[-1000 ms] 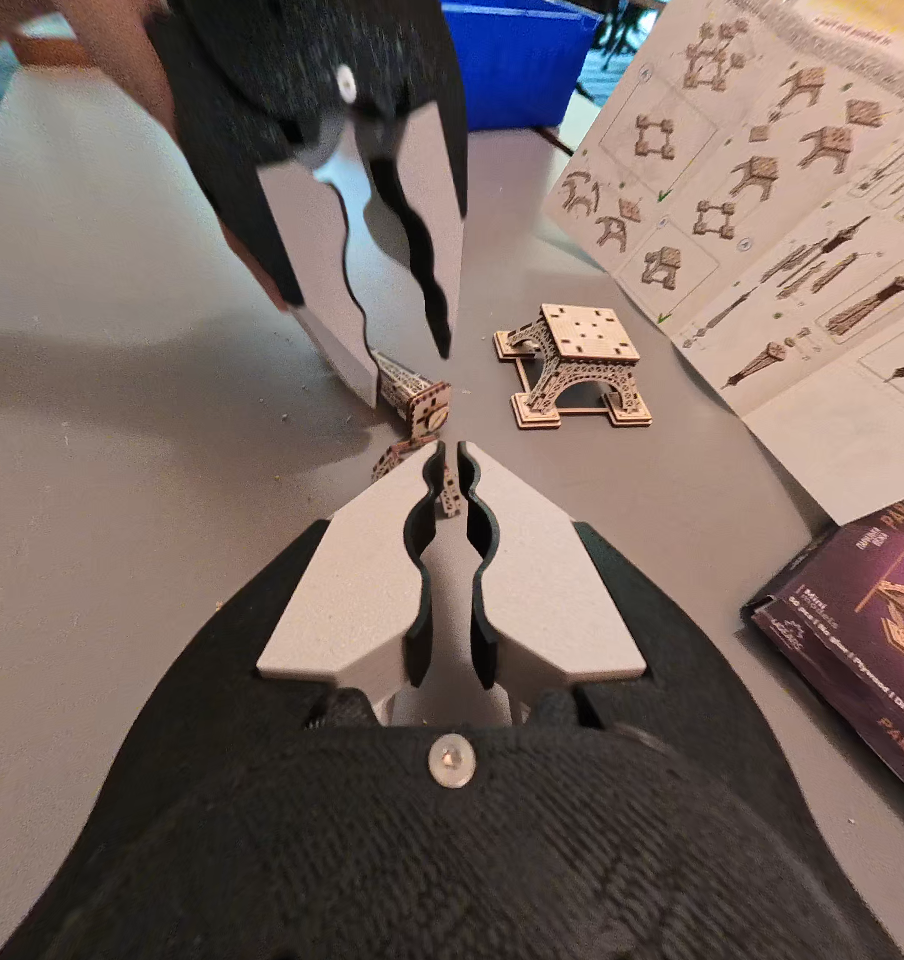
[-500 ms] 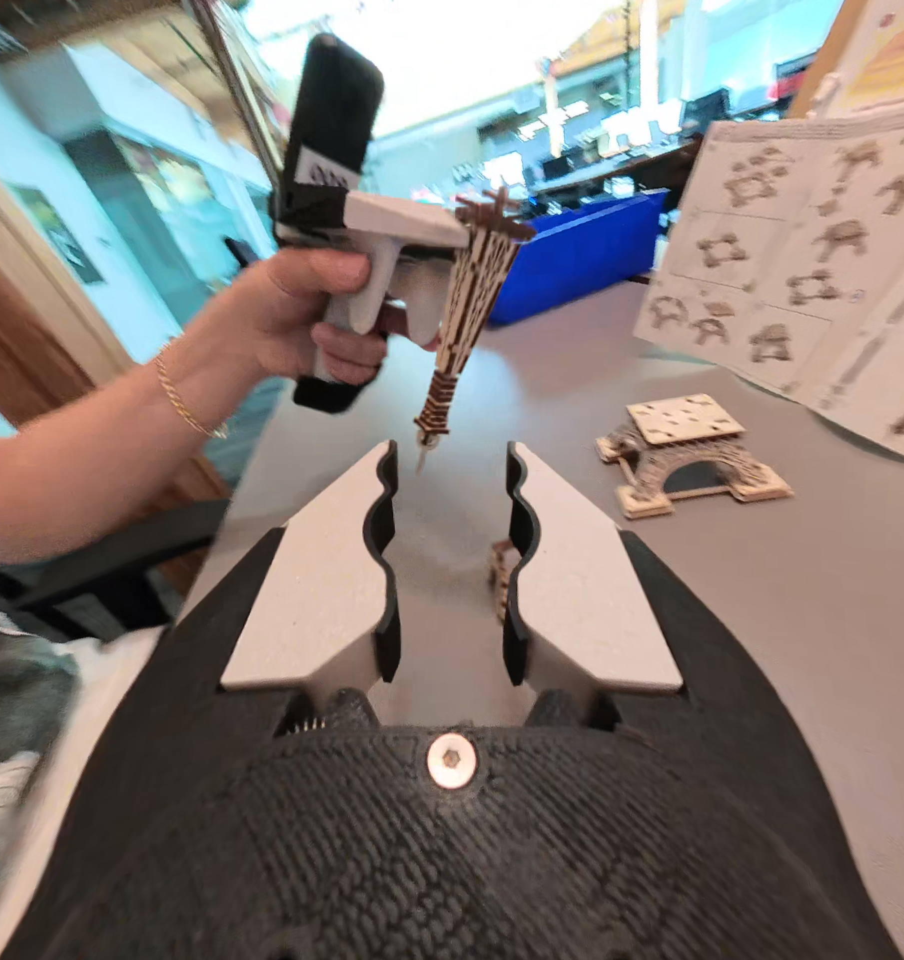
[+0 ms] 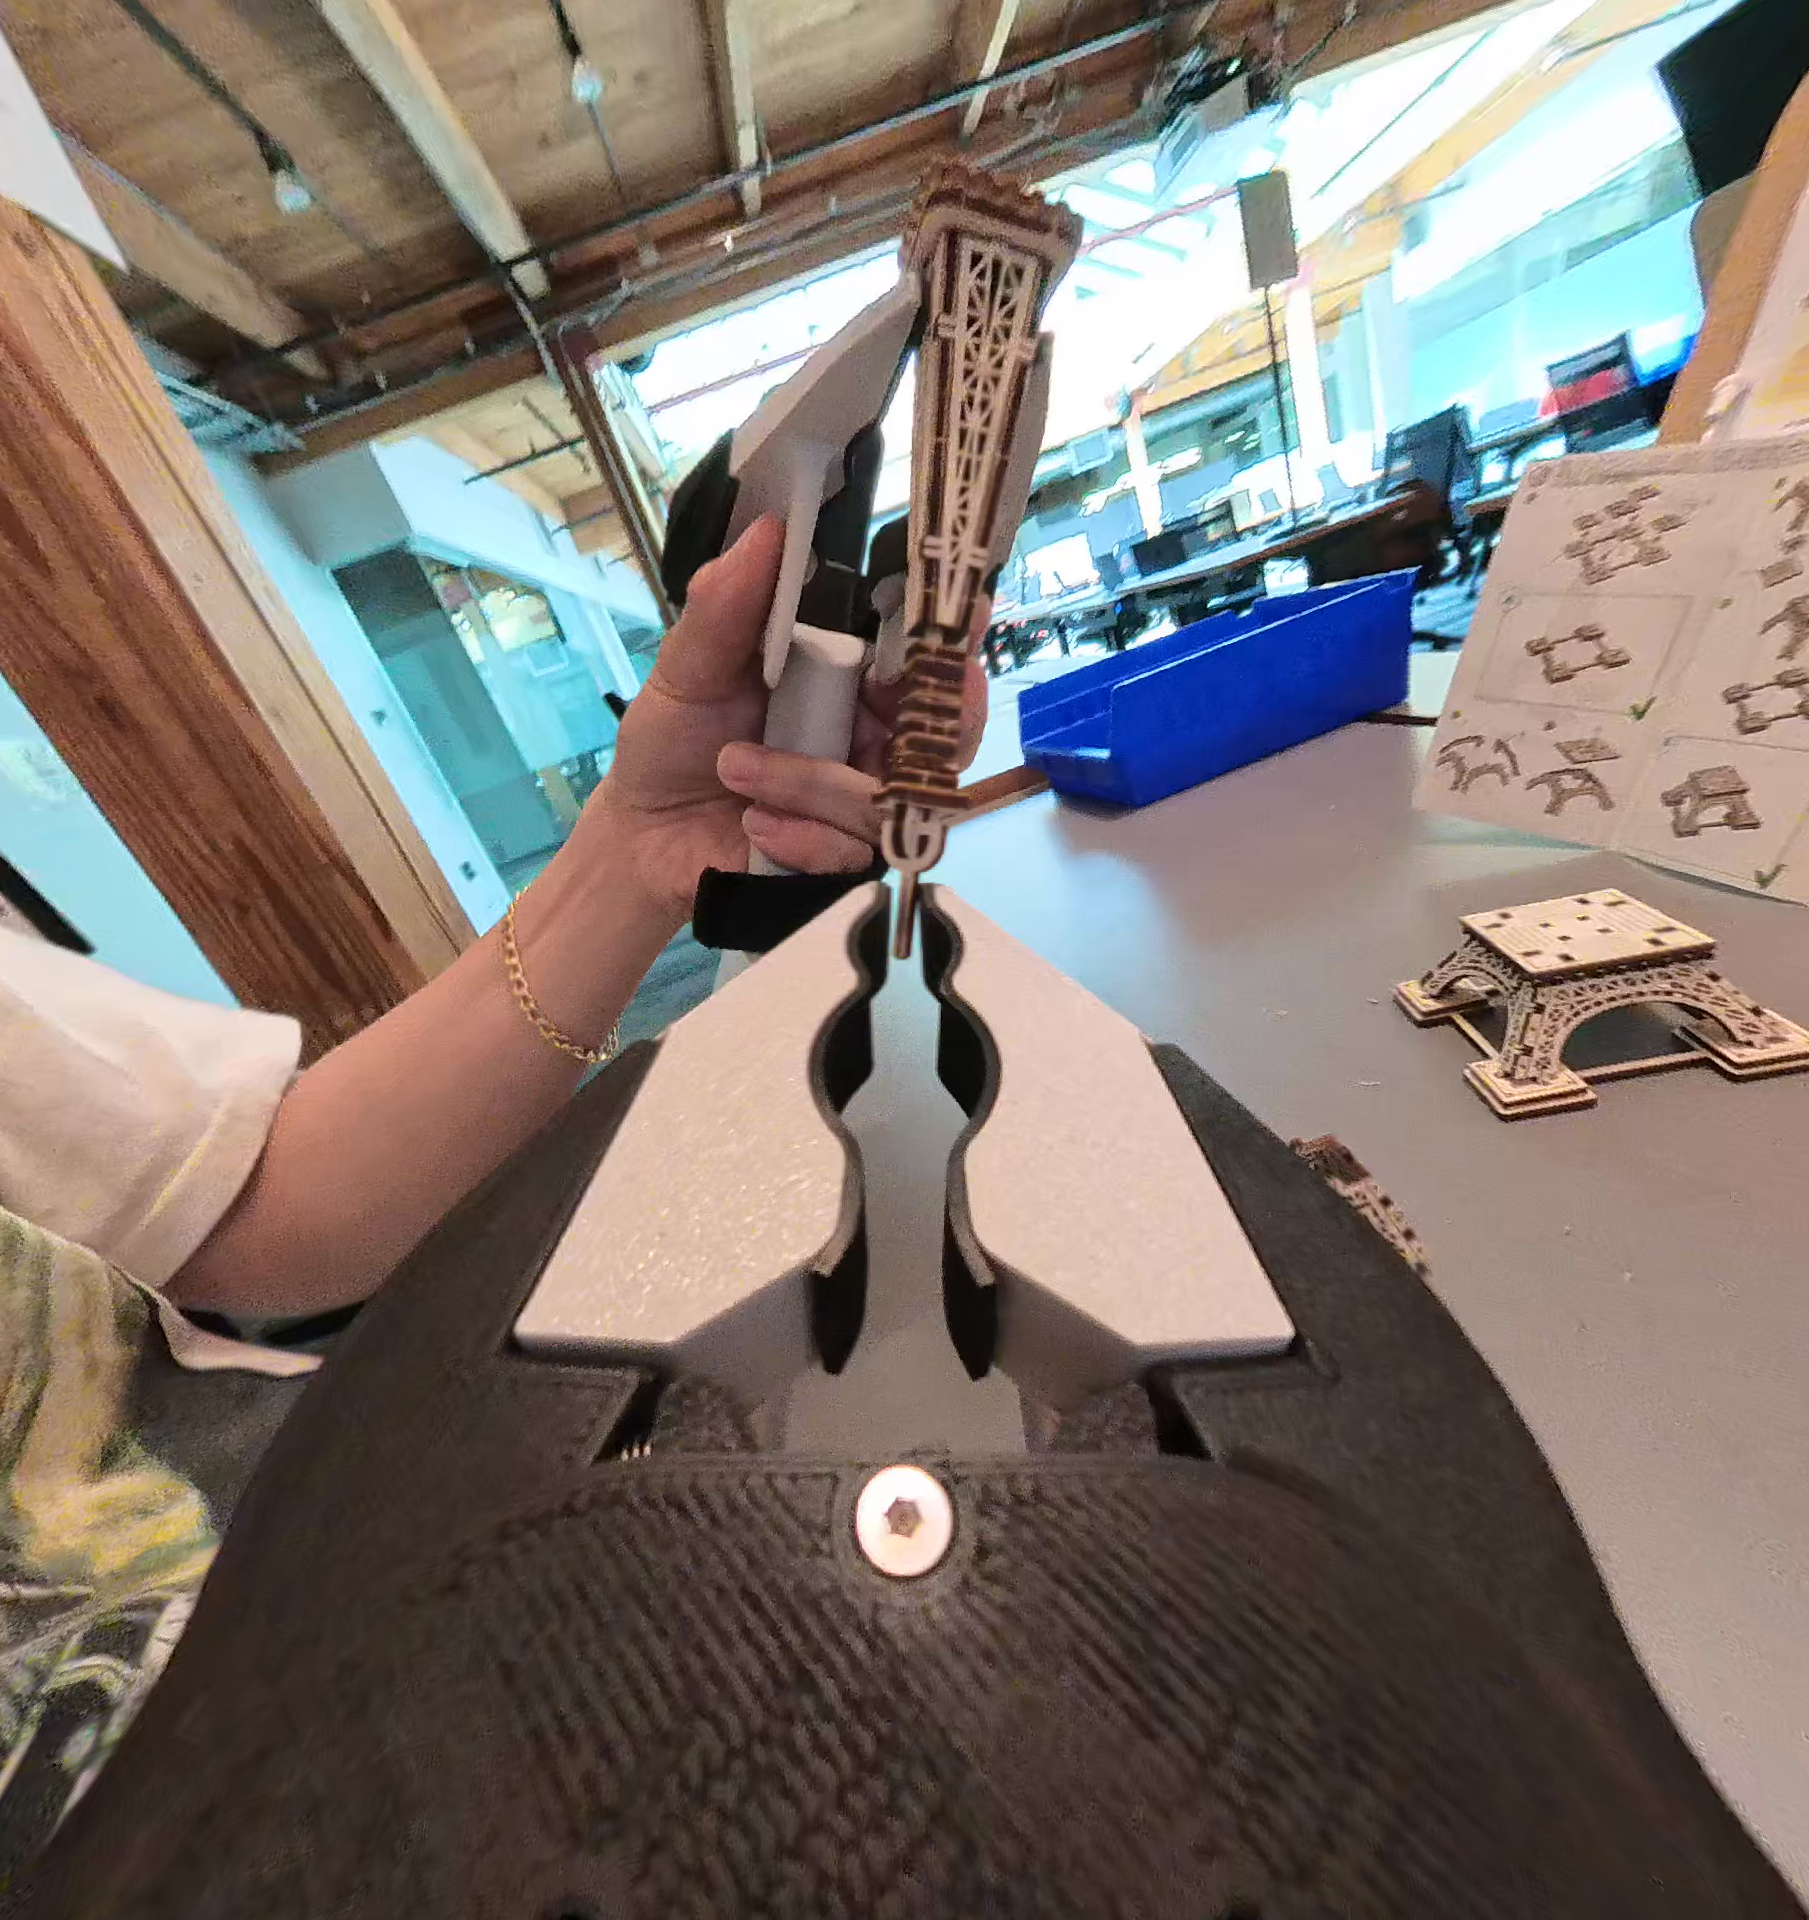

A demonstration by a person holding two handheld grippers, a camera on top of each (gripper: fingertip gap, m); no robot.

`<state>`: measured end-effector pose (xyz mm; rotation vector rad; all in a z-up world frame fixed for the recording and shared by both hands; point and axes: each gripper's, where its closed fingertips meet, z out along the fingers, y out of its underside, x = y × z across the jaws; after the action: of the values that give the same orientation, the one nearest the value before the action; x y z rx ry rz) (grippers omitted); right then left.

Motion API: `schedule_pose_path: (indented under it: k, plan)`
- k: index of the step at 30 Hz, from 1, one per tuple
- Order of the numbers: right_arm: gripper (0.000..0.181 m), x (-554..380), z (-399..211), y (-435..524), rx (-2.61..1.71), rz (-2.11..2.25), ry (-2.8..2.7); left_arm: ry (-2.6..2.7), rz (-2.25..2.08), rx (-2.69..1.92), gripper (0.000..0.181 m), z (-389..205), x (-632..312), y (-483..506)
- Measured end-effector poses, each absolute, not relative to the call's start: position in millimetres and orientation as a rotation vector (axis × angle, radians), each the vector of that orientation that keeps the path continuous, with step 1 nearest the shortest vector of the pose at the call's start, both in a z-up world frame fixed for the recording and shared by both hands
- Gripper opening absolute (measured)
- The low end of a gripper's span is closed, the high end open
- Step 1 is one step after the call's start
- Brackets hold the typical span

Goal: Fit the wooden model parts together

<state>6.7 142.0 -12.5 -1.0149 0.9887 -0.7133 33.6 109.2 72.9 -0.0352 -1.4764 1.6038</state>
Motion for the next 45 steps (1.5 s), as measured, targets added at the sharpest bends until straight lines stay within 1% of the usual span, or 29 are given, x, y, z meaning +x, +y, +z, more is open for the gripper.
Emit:
schedule_pose_path:
  k: [11, 15, 20, 21, 23, 25, 27, 29, 31, 33, 34, 35, 45]
  plan:
    - [0.001, -22, -9, 149, -0.985, -0.932, 1.048, -1.582, 1.654, -0.207, 0.017, 82, -10, 121]
    - [0.001, -25, -12, 151, -1.077, -0.992, 1.034, -1.660, 1.681, -0.316, 0.017, 83, -24, 126]
    - [0.001, -30, -10, 149, -1.076, -1.009, 1.006, -1.770, 1.689, -0.448, 0.016, 81, -30, 134]
    - [0.001, -30, -11, 150, -1.084, -1.011, 1.000, -1.816, 1.696, -0.487, 0.017, 76, -31, 134]
    - [0.001, -30, -6, 152, -1.073, -1.010, 0.977, -1.901, 1.695, -0.557, 0.028, 64, -32, 132]
    - [0.001, -29, -7, 155, -1.087, -0.985, 0.975, -1.903, 1.708, -0.600, 0.028, 62, -35, 134]
    - [0.001, -27, -12, 155, -1.111, -0.990, 0.990, -1.877, 1.694, -0.584, 0.037, 63, -37, 135]
    - [0.001, -26, -15, 157, -1.113, -0.965, 0.996, -1.879, 1.685, -0.558, 0.033, 64, -35, 133]
    - [0.001, -24, -14, 156, -1.105, -0.977, 0.997, -1.900, 1.673, -0.555, 0.036, 61, -34, 130]
    - [0.001, -21, -17, 159, -1.136, -0.976, 1.001, -1.928, 1.673, -0.554, 0.033, 60, -32, 127]
    - [0.001, -20, -20, 160, -1.153, -0.984, 1.008, -1.937, 1.673, -0.565, 0.022, 59, -31, 126]
    - [0.001, -18, -22, 162, -1.169, -0.976, 1.004, -1.944, 1.670, -0.566, 0.017, 58, -31, 125]
    - [0.001, -3, -27, 165, -1.050, -0.927, 0.998, -1.922, 1.577, -0.461, 0.015, 49, -25, 112]
